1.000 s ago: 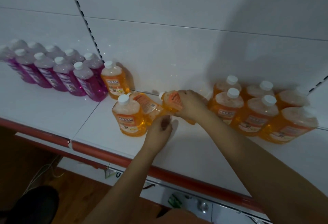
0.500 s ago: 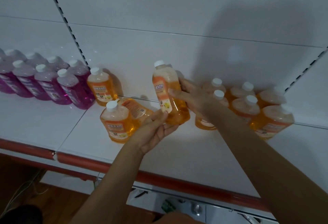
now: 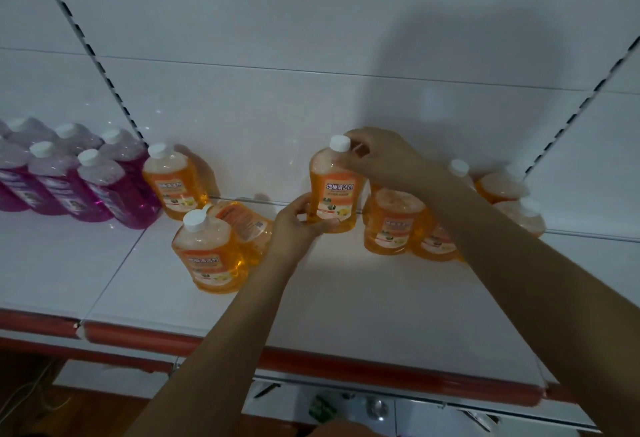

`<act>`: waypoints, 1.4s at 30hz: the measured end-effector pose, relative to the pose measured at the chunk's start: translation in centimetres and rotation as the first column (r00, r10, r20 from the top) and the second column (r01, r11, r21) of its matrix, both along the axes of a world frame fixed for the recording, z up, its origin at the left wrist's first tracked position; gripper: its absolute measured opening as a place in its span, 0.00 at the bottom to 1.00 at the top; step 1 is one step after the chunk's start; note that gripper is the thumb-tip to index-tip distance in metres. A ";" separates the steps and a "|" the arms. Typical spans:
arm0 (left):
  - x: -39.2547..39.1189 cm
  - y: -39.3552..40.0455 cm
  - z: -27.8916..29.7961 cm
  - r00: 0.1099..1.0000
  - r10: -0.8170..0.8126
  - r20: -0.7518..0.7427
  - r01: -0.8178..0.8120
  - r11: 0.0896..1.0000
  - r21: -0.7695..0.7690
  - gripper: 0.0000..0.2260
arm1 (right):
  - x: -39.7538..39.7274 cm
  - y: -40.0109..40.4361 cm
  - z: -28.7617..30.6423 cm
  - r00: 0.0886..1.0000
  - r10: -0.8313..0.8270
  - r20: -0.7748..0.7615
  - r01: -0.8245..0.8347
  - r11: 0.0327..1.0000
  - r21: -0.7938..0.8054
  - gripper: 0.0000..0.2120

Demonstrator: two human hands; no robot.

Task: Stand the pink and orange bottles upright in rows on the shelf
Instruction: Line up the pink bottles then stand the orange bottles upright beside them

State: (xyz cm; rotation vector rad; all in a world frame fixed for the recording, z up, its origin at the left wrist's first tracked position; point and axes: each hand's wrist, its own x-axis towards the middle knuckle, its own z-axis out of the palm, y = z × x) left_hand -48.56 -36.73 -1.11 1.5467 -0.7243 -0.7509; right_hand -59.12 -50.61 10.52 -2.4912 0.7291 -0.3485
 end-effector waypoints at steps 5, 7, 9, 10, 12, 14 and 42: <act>0.6 -2.3 -0.8 0.991 -0.048 0.126 0.040 0.997 0.069 0.20 | -0.1 -1.2 -0.6 0.997 -0.076 0.014 0.078 0.984 -0.163 0.11; 0.9 -3.1 -1.4 0.978 -0.083 0.193 0.066 0.994 0.093 0.20 | -0.2 -1.4 -0.7 0.995 -0.096 -0.003 0.093 0.969 -0.229 0.12; 1.1 -3.9 -1.8 0.948 -0.134 0.288 0.100 0.986 0.132 0.18 | -0.2 -1.4 -0.9 0.994 -0.103 -0.030 0.090 0.956 -0.278 0.14; 1.2 -4.3 -1.9 0.930 -0.158 0.331 0.111 0.981 0.156 0.16 | 0.0 -1.4 -1.0 0.993 -0.104 -0.054 0.082 0.946 -0.314 0.14; 1.6 -5.0 -2.2 0.895 -0.171 0.413 0.092 0.974 0.205 0.12 | 0.5 -1.2 -1.1 0.986 -0.116 -0.124 0.048 0.892 -0.449 0.15; 2.0 -5.4 -2.5 0.857 -0.155 0.491 0.034 0.968 0.248 0.08 | 1.1 -1.0 -1.6 0.975 -0.133 -0.176 0.011 0.824 -0.566 0.16; 2.7 17.4 -1.8 0.774 0.547 0.320 -0.538 0.834 -0.124 0.09 | 10.4 14.7 -3.1 0.924 0.382 0.022 -0.382 0.924 -0.004 0.23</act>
